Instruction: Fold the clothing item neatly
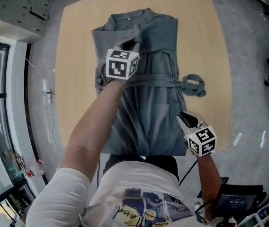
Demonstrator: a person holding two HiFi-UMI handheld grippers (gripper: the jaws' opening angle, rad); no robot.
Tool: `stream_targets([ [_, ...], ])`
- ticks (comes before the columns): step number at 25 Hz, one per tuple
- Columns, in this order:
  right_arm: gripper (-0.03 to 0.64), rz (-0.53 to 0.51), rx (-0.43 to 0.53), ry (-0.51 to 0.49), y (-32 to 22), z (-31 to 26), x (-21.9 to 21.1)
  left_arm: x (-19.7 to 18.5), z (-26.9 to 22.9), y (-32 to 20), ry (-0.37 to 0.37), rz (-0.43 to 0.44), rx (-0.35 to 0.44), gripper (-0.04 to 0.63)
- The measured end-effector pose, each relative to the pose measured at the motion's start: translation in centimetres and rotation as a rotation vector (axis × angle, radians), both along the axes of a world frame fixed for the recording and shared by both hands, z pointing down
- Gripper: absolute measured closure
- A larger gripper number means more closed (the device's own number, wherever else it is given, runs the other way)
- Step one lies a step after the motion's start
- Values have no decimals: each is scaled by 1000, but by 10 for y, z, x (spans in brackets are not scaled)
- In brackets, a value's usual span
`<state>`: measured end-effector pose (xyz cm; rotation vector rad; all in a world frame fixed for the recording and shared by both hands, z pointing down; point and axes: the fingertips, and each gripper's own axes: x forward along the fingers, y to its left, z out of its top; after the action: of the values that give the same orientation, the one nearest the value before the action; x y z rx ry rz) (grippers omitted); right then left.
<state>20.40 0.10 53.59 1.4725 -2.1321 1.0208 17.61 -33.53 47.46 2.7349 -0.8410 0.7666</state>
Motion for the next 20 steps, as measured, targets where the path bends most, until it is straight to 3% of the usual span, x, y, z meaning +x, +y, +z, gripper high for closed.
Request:
stream_targets([
  [10, 549, 32, -8, -16, 7, 8, 36, 39, 43, 6, -204, 21, 49, 551],
  [20, 549, 47, -5, -19, 17, 16, 41, 40, 72, 15, -308, 21, 32, 485],
])
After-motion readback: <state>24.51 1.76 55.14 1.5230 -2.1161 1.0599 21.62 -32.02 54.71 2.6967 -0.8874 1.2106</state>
